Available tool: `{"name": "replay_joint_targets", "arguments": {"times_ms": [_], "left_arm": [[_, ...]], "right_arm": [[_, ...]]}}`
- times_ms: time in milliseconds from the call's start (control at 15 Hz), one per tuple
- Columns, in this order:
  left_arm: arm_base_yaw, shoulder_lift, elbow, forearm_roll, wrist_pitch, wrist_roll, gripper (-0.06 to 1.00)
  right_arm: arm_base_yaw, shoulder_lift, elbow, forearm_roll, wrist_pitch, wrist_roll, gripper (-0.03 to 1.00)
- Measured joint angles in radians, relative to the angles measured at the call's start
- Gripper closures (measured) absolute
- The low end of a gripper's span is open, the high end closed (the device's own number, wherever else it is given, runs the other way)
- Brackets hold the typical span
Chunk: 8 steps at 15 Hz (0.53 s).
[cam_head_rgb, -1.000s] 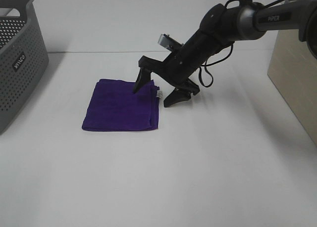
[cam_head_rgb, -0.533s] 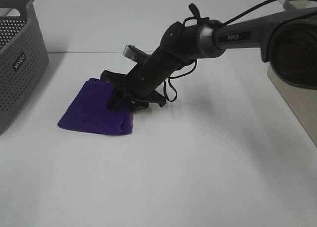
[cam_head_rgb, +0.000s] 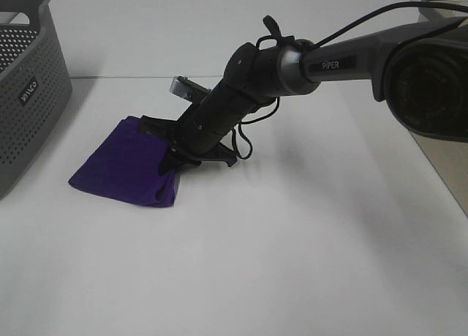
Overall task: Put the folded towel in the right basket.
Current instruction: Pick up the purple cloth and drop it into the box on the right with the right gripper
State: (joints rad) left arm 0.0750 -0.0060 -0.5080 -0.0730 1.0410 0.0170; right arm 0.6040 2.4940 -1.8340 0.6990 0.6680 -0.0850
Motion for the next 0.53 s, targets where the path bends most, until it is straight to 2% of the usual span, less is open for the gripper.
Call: {"name": "replay_joint_targets", "arguments": {"times_ms": [67,333,467,533], "left_arm": [[0.000,0.000,0.000,0.000,0.000,0.000,-0.05],[0.000,0.000,0.000,0.000,0.000,0.000,-0.05],[0.000,0.000,0.000,0.000,0.000,0.000,-0.05],[0.000,0.000,0.000,0.000,0.000,0.000,-0.05]], "right_arm": [[0.000,-0.014,-0.013,-0.057,0.065,-0.012,0.93],[0.000,-0.170,-0.143,-0.341,0.425,-0.057,0.93],[-0.012,-0.273,-0.193,-0.427,0.520,-0.050,0.93],[-0.029,-0.320,-0.205,-0.441,0.535,-0.050,0.93]]}}
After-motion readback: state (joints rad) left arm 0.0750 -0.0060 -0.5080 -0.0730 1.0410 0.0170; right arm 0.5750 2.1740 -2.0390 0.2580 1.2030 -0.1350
